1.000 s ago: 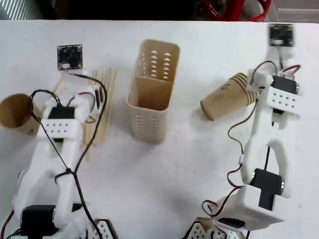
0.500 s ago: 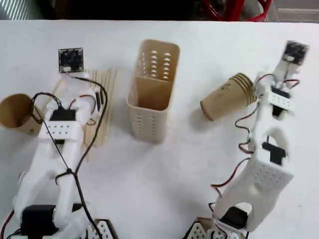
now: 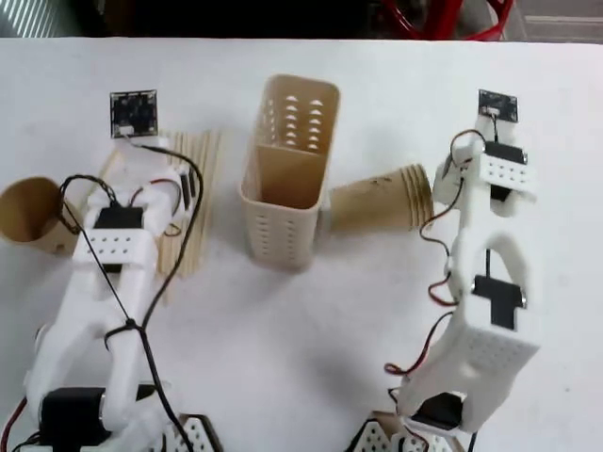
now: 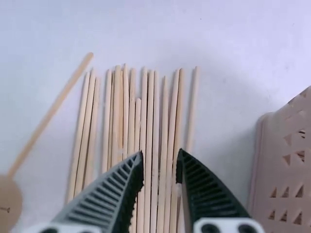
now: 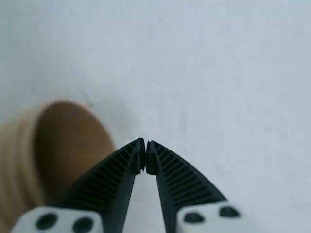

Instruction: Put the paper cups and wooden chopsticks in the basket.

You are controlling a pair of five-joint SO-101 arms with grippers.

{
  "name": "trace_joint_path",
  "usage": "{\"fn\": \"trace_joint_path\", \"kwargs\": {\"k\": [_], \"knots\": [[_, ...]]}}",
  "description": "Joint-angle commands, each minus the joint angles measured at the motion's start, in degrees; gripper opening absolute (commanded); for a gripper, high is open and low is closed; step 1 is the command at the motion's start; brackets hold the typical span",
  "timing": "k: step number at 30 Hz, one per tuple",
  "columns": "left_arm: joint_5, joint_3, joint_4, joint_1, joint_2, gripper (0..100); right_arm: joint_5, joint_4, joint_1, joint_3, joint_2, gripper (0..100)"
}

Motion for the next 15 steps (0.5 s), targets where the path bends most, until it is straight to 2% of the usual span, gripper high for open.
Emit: {"fn": "trace_joint_path", "kwargs": {"k": [1,7,12,15], "knots": [[0.26,-0.53,-1.23,-0.04,-1.36,13,0.18,7.96,-0.40,-0.97,-8.40,1.8],[0.26,-0.62,-1.23,-0.04,-1.36,13,-0.26,9.63,-0.48,6.24,-27.12,1.8],[0.26,-0.62,-1.23,-0.04,-1.36,13,-0.44,9.27,-3.21,13.89,-44.00,2.2],[0.26,-0.44,-1.23,-0.04,-1.36,13,0.18,7.25,-3.74,14.33,-46.29,8.0]]}}
